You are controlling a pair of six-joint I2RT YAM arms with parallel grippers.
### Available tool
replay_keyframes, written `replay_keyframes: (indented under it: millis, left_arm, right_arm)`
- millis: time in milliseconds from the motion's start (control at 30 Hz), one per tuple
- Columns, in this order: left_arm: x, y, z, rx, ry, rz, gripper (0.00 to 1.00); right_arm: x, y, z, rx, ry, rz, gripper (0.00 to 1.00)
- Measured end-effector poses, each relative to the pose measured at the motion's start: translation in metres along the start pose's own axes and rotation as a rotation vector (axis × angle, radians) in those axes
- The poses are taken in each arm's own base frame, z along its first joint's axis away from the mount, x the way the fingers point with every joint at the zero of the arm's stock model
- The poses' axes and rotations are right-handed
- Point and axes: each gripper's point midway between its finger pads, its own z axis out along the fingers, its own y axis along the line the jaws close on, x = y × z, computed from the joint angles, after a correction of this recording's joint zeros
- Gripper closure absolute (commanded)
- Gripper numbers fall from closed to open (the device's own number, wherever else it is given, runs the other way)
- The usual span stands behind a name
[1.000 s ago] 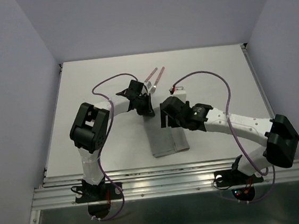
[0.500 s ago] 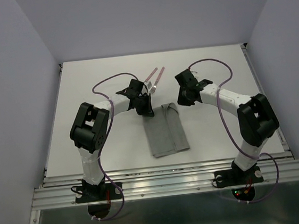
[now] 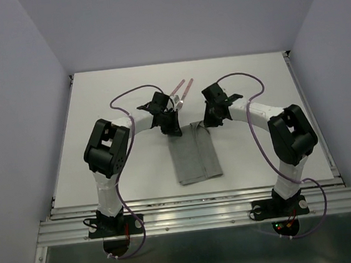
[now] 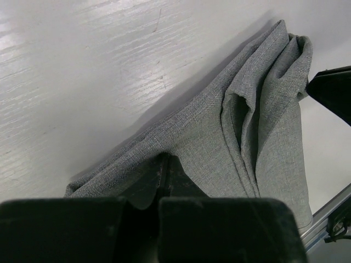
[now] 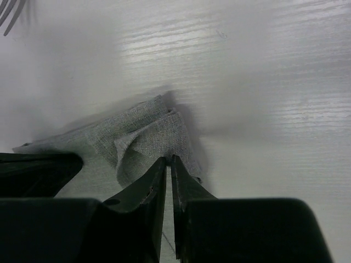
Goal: Fold the napkin into a case and place the utensils inside
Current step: Smooth out the 2/3-rectangle-folded napkin at the center of the board.
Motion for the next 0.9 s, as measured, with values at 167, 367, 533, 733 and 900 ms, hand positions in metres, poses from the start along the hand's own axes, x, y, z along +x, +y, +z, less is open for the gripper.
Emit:
replay_keyframes:
  millis: [167, 367, 533, 733, 900]
  left_arm:
    - [-0.004, -0.004, 0.004, 0.025, 0.002, 0.003, 1.00]
    - [-0.006, -0.006, 0.006, 0.037, 0.004, 0.005, 1.00]
    - [-0.008, -0.008, 0.009, 0.048, 0.007, 0.009, 1.00]
    - [-0.012, -0.010, 0.011, 0.058, 0.006, 0.018, 1.00]
    - [-0.013, -0.011, 0.012, 0.062, 0.006, 0.024, 1.00]
  right_arm:
    - [0.004, 0.004, 0.007, -0.017, 0.018, -0.001, 0.87]
    - [0.012, 0.005, 0.021, -0.019, 0.057, -0.003, 0.87]
    - [0.012, 0.008, 0.024, -0.030, 0.059, -0.003, 0.87]
    - [0.007, 0.015, 0.025, -0.050, 0.055, -0.006, 0.87]
    - [0.000, 0.023, 0.023, -0.071, 0.047, -0.010, 0.87]
